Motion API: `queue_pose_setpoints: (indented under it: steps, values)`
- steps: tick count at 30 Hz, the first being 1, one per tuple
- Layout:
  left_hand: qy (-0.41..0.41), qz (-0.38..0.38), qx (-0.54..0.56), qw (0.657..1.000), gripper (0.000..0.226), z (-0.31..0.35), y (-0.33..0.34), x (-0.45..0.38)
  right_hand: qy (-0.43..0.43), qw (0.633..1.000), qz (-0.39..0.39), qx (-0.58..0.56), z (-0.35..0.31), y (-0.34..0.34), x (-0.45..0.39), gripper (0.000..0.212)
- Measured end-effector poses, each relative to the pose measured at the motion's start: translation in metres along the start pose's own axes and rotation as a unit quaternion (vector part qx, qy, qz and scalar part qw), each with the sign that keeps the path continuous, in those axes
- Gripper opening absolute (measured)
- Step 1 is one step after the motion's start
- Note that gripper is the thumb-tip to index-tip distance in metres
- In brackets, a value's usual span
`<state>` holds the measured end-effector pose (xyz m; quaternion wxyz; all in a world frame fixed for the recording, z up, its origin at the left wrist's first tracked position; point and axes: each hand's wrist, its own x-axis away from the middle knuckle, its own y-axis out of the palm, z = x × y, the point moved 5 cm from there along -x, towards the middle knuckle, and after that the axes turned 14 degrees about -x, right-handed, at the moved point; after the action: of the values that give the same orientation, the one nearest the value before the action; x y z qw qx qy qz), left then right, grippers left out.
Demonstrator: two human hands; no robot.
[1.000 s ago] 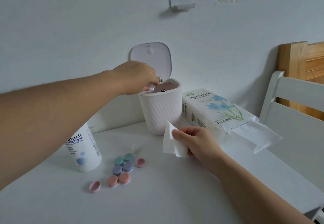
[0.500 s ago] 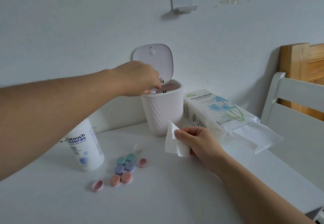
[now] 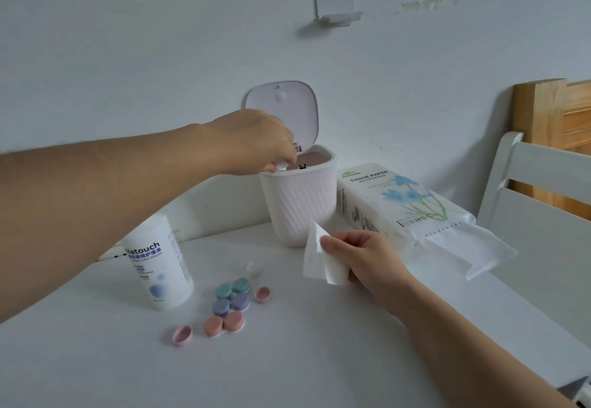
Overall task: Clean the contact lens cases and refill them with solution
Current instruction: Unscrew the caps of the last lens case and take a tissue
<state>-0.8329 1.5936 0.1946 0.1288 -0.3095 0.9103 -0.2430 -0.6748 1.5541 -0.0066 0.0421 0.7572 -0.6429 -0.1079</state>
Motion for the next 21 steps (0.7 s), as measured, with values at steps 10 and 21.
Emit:
queue_pose_setpoints:
  steps: [10, 21]
  values:
    - [-0.001, -0.034, 0.020, 0.999, 0.022, 0.002, -0.001, 0.002, -0.001, 1.000, 0.003, -0.004, -0.002, 0.000, 0.002, 0.022]
    - [-0.225, 0.106, 0.170, 0.954, 0.014, -0.009, -0.007, 0.063, -0.002, 1.000, 0.009, 0.027, 0.000, 0.000, 0.001, 0.021]
